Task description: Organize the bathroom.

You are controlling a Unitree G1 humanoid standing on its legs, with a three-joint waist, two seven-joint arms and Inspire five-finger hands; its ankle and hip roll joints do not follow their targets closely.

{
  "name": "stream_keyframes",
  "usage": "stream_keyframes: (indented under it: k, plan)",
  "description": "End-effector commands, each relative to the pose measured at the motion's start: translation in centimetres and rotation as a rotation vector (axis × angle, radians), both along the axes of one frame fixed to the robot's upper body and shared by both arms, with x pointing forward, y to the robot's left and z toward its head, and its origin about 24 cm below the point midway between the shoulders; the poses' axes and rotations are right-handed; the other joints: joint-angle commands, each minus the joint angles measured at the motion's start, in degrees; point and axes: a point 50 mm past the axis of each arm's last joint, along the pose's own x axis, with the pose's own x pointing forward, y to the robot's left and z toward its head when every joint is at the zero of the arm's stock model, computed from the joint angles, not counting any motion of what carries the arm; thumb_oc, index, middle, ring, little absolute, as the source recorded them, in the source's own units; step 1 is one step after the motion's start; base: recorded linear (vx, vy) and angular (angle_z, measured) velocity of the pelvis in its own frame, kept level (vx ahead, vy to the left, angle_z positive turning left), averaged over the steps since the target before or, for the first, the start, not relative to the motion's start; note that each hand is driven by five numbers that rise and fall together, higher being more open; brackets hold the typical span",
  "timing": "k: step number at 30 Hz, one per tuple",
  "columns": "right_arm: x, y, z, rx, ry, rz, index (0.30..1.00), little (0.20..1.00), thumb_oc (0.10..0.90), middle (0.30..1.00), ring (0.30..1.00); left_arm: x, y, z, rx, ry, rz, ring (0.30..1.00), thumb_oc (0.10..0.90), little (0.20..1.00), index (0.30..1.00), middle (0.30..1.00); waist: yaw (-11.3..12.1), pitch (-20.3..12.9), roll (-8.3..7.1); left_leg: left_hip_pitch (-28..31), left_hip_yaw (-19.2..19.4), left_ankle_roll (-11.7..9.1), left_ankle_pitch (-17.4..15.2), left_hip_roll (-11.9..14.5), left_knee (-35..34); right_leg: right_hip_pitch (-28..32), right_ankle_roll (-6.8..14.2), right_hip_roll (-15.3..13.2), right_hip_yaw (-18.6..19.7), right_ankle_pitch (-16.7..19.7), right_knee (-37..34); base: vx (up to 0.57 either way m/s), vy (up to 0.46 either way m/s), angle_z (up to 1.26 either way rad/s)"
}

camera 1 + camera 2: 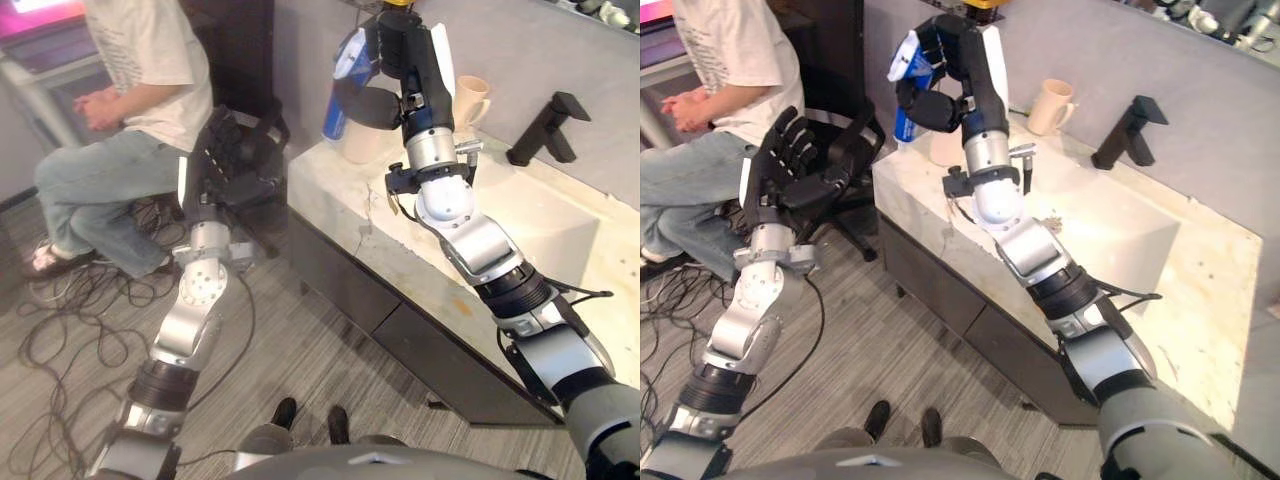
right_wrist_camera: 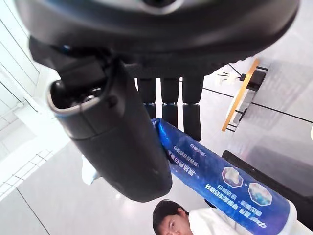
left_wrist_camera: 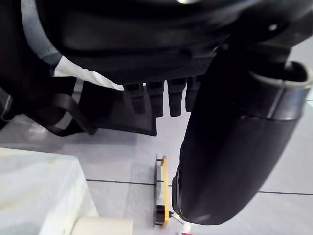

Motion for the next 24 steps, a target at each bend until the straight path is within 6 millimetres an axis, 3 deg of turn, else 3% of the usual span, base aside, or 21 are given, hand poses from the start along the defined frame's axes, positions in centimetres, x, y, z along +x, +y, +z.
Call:
stream_keyframes:
  k: [1, 9, 12, 15, 19, 20, 21, 24]
  plan:
    - [-2.5, -0.2, 9.4, 0.144, -0.472, -0.037, 0.3, 0.3, 0.4, 0.3, 0.3, -0.4, -0.8, 4.3, 0.002, -0.261, -0.071, 0.9, 0.8, 0.9, 0.9, 0.9, 0.2, -6.7, -2.3, 4.7, 6.7, 4.0, -5.2, -4.9, -0.1, -2.7, 1.3, -1.5, -2.1, 7.0, -2.6, 0.14, -0.086, 0.09]
    - [-1.9, 0.4, 8.6, 0.097, -0.488, -0.102, 0.3, 0.3, 0.4, 0.3, 0.3, -0.7, -0.2, 3.0, 0.014, -0.202, -0.016, 0.9, 0.8, 0.9, 0.9, 0.9, 1.9, -8.6, -2.22, 4.3, 9.6, 2.8, -5.1, -3.4, -0.1, 1.3, -0.3, -1.1, -3.0, 4.0, -4.2, 0.16, -0.054, -0.01]
    - [-1.6, -0.2, 8.4, 0.058, -0.503, -0.145, 0.3, 0.3, 0.4, 0.3, 0.3, -0.3, 0.9, 1.1, 0.01, -0.086, 0.024, 0.9, 0.8, 0.9, 0.9, 0.9, 2.3, -8.9, -2.47, 4.2, 10.9, 1.9, -5.0, -2.5, 0.8, 2.5, -0.7, -1.2, -4.0, 3.2, -4.2, 0.19, -0.076, 0.13]
    - [-1.1, -1.3, 8.5, 0.034, -0.507, -0.196, 0.3, 0.3, 0.4, 0.3, 0.3, -0.3, 1.7, -0.7, 0.008, -0.011, 0.023, 0.9, 0.8, 0.9, 0.9, 0.9, 2.4, -8.4, -3.29, 2.6, 11.7, 0.2, -5.9, -2.1, 6.9, 3.3, -1.3, -1.9, -5.0, 3.1, -4.2, 0.14, -0.07, 0.31]
    - [-1.0, -3.1, 8.0, -0.001, -0.531, -0.264, 0.3, 0.3, 0.4, 0.3, 0.3, -0.7, 2.1, -1.3, -0.001, 0.001, -0.007, 0.9, 0.8, 0.9, 0.9, 0.9, 2.8, -5.1, -4.01, -3.8, 11.1, -1.1, -0.3, -2.5, 24.5, 5.1, -2.5, -2.9, -5.8, 3.5, -4.0, 0.08, -0.043, 0.36]
    - [-1.1, -3.2, 7.9, -0.005, -0.535, -0.268, 0.3, 0.3, 0.4, 0.3, 0.3, -0.8, 2.0, -1.4, 0.0, 0.0, -0.009, 0.9, 0.8, 0.9, 0.9, 0.9, 2.9, -4.7, -4.07, -5.0, 11.1, -1.1, -0.1, -2.6, 26.0, 5.3, -2.6, -3.0, -5.6, 3.5, -3.9, 0.16, -0.014, 0.57]
    - [-1.0, -3.5, 7.8, -0.018, -0.543, -0.281, 0.3, 0.3, 0.4, 0.3, 0.3, -0.7, 1.9, -1.5, 0.004, 0.004, -0.025, 0.9, 0.8, 0.9, 0.9, 0.9, 3.0, -3.8, -4.05, -7.5, 11.8, -1.1, -0.1, -1.7, 25.5, 5.9, -2.8, -2.9, -4.9, 3.3, -3.7, 0.16, 0.037, 0.37]
    - [-0.6, -3.7, 7.7, -0.032, -0.544, -0.303, 0.3, 0.3, 0.4, 0.3, 0.3, -0.8, 2.0, -2.1, 0.014, 0.02, -0.042, 0.9, 0.8, 0.9, 0.9, 0.9, 3.3, -3.7, -3.52, -7.1, 12.7, -1.2, -0.4, 0.3, 17.1, 7.1, -2.5, -2.4, -4.3, 2.1, -3.8, 0.23, 0.078, 0.11]
